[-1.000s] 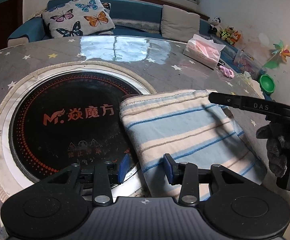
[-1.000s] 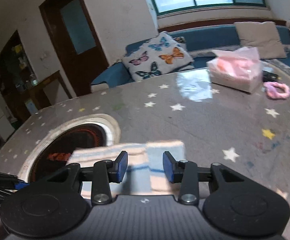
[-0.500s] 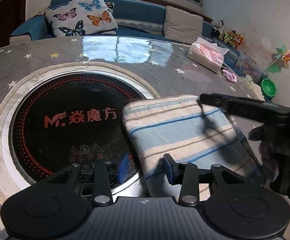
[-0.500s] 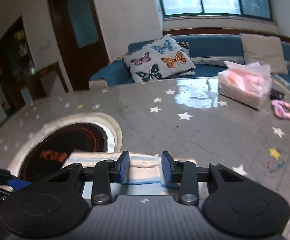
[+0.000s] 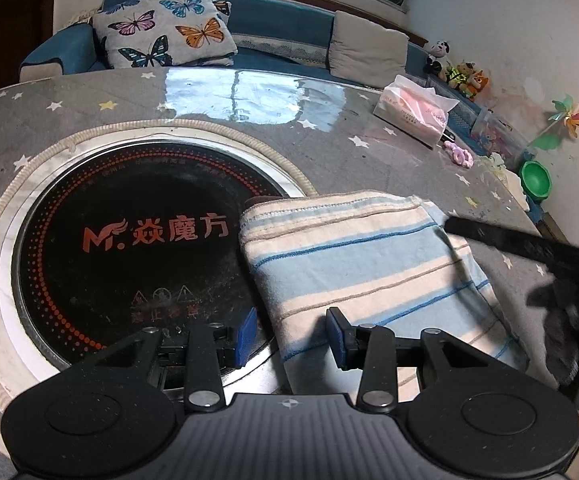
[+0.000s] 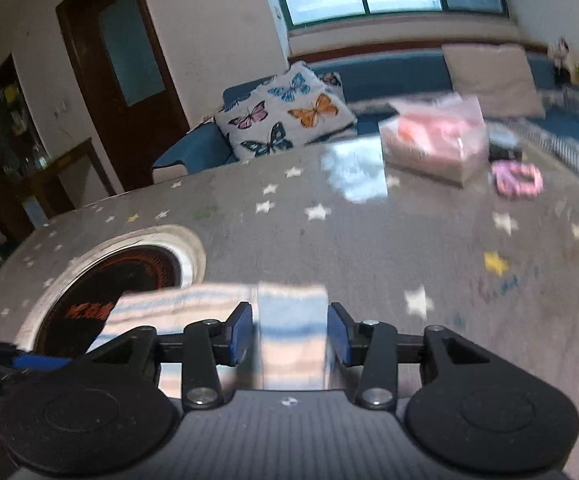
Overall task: Fold clothes
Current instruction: 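Pinch the folded shirt edge with the right gripper and straighten it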
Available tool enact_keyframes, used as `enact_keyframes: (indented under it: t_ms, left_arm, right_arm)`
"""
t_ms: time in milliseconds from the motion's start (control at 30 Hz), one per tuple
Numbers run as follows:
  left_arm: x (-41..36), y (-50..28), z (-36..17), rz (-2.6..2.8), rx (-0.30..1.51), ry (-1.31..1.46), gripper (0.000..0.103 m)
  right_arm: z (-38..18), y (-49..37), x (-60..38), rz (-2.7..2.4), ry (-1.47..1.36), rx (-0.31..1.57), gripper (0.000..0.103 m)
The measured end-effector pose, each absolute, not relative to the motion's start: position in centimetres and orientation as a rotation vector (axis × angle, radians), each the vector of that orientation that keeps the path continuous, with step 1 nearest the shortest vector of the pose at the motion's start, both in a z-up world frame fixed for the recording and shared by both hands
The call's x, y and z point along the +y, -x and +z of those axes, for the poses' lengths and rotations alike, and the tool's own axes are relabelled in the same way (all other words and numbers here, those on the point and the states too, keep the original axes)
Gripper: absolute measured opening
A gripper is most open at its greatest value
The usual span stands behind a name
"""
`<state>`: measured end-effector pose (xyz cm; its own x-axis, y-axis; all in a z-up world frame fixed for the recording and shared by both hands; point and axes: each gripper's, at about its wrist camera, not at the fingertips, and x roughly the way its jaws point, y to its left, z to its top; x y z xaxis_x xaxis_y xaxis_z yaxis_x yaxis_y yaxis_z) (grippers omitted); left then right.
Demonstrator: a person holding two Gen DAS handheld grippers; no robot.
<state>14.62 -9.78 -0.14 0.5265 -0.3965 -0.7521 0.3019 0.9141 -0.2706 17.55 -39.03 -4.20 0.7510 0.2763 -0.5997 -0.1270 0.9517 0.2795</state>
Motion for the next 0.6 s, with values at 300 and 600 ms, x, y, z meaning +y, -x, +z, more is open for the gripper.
enact_keyframes:
  t_ms: [300, 600]
  left_arm:
    - [-10.0, -15.1, -0.8, -0.429, 0.972, 0.165, 0.039]
    - [-9.7, -15.0, -1.0, -0.433, 0.976, 0.196, 0.021]
  right_arm:
    - [-6.1, -15.2, -40.8, 0.259, -0.331, 0.739, 0.045]
    - [-6.6, -15.4, -40.4, 0.271, -0.371, 0.733, 0.024]
